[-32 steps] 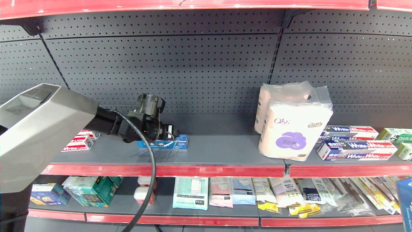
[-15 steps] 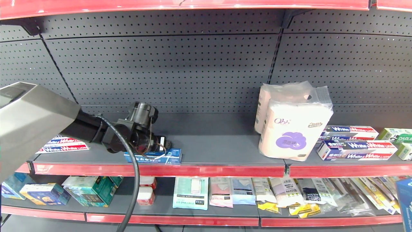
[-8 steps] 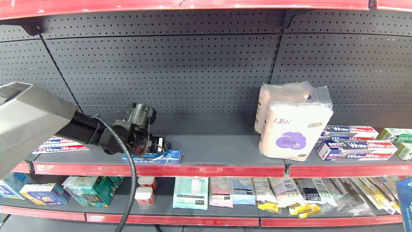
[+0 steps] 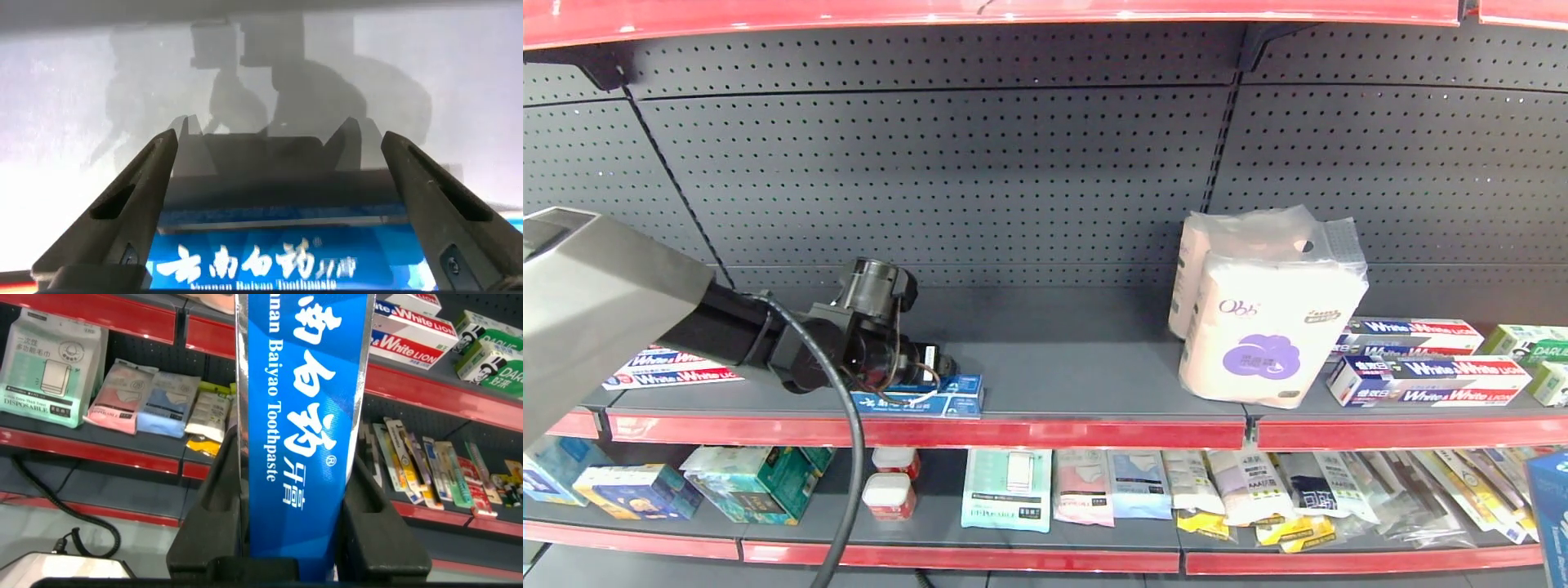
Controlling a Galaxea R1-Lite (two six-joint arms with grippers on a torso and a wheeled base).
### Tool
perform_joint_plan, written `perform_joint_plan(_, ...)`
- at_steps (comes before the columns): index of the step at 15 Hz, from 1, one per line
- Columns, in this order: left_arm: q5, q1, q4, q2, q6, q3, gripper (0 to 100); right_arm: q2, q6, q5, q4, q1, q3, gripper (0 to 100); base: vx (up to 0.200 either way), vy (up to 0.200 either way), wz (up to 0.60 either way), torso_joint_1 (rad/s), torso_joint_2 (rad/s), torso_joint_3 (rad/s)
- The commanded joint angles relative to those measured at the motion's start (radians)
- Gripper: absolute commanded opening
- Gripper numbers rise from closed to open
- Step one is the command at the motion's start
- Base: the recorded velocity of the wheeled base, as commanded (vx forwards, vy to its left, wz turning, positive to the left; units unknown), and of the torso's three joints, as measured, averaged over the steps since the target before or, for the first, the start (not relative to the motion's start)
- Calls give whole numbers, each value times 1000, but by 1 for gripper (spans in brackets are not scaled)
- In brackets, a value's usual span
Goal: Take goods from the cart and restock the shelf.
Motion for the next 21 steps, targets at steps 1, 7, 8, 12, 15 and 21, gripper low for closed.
perform_joint_plan(1,2,-2,-1,-17,0,21,100,2,-1,0,0,0,0,0,0,0,0,0,0,0)
perform_joint_plan(7,8,-4,-158,-45,4,90,100,2,-1,0,0,1,0,0,0,0,0,0,0,0)
perform_joint_plan(8,8,-4,-161,-45,3,101,100,2,-1,0,0,1,0,0,0,0,0,0,0,0)
perform_joint_plan(12,8,-7,-168,-100,0,144,100,-1,-1,-1,0,1,0,0,0,0,0,0,0,0)
perform_joint_plan(15,8,-7,-168,-221,0,218,100,2,-1,0,0,1,0,0,0,0,0,0,0,0)
perform_joint_plan(21,21,33,-168,-578,1,472,100,4,-1,0,0,1,0,0,0,0,0,0,0,0)
